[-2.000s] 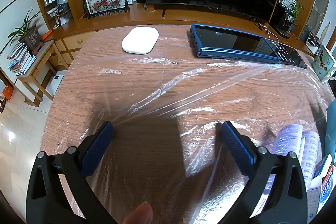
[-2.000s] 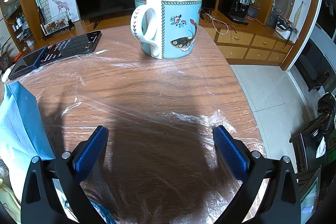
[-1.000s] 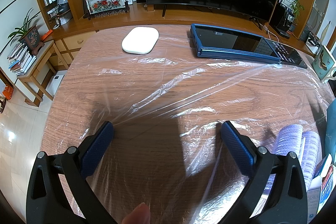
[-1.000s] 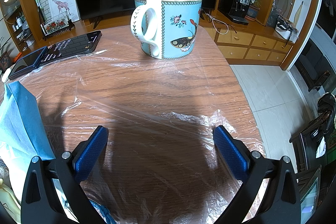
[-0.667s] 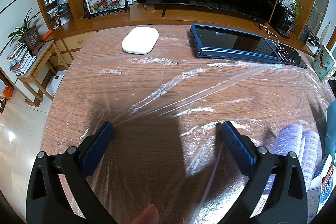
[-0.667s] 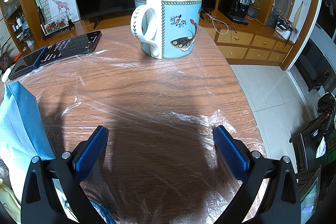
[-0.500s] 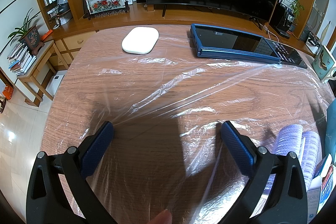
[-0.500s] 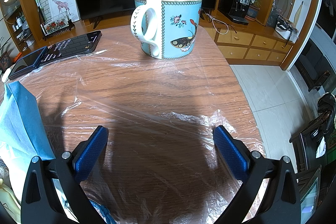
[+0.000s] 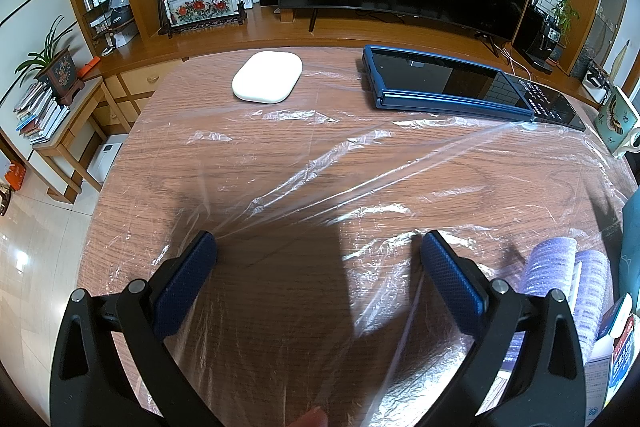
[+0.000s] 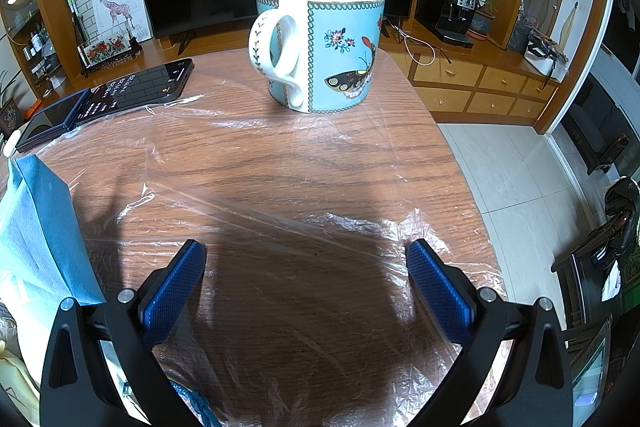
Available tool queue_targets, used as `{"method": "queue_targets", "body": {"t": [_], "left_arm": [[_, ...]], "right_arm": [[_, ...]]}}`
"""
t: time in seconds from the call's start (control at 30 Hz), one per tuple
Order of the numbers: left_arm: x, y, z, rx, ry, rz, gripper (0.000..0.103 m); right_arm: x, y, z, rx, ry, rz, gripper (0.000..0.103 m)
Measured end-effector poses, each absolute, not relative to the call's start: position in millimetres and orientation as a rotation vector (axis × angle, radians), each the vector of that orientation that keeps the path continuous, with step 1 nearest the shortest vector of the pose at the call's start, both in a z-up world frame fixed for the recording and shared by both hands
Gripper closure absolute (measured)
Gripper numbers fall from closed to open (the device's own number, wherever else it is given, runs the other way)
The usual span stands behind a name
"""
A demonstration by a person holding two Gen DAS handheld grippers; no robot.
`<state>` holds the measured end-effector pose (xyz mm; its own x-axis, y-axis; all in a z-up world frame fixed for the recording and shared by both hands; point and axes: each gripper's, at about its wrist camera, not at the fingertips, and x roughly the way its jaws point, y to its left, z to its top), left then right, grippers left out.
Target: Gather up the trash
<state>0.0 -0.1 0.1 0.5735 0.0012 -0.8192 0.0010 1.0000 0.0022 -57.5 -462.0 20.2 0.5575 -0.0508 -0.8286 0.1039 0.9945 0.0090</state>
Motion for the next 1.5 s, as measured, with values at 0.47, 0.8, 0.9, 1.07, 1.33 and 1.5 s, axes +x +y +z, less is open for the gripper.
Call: {"method": "queue_targets", "body": {"t": [0.47, 0.8, 0.9, 1.07, 1.33, 1.5], "left_arm": [[0, -1, 1, 0.002, 0.96, 0.0, 0.001], [-8, 10, 12, -0.074, 0.968, 0.017, 0.002], [-29, 8, 45, -0.12, 0.901, -0.04, 0.002], [-72, -39, 90, -0.064, 0.81, -0.275, 0.002], [-126, -145, 111, -0.103, 0.903, -0.689, 0.001], [-132, -198, 88, -0.059, 1.004, -0.74, 0.001]], "right_arm": [[-58, -462, 20, 0.06, 0.976, -0.092, 0.004], [-60, -470, 36, 0.084, 1.0, -0.075, 0.004], [-72, -476, 62, 0.099, 0.929, -0.064, 0.004], [-88, -463, 108, 0.156, 0.865, 0.081, 0.004], [-89, -406, 126, 0.118, 0.864, 0.249, 0.004], [-74, -377, 107, 0.09, 0.946, 0.288, 0.004]]}}
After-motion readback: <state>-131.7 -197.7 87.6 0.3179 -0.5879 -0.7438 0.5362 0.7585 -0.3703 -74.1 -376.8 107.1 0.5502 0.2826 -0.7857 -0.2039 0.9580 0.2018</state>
